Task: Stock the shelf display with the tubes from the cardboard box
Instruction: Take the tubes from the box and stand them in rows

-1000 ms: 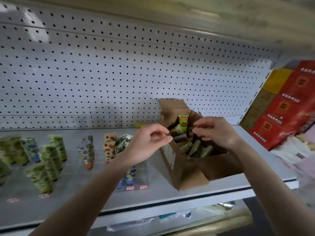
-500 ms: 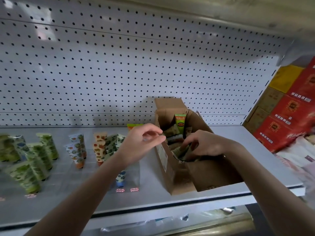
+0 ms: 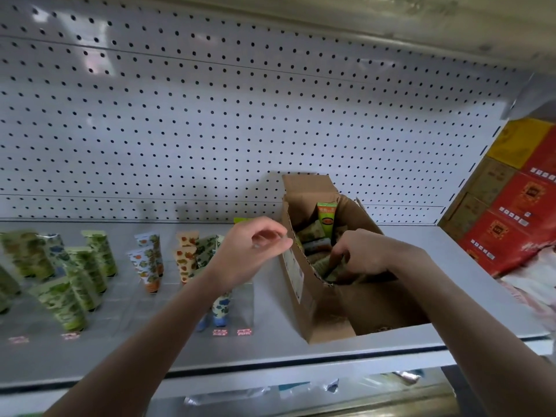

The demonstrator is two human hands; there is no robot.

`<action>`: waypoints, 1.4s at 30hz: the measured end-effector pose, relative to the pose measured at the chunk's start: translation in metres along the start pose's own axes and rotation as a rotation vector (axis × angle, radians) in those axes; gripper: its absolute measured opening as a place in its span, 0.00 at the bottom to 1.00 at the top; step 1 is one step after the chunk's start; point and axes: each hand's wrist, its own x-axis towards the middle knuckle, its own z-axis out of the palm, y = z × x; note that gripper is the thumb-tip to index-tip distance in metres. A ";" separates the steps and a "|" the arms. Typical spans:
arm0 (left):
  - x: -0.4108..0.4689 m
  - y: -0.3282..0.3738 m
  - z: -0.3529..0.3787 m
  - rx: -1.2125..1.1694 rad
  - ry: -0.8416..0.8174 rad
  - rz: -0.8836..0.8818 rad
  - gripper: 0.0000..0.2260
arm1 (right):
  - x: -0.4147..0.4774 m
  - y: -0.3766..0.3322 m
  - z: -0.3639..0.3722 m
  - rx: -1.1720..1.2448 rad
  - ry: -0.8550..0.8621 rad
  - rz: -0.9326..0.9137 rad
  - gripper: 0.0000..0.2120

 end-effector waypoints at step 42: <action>-0.066 -0.021 -0.134 0.022 0.102 0.071 0.14 | 0.019 -0.205 -0.020 1.080 0.588 -0.360 0.08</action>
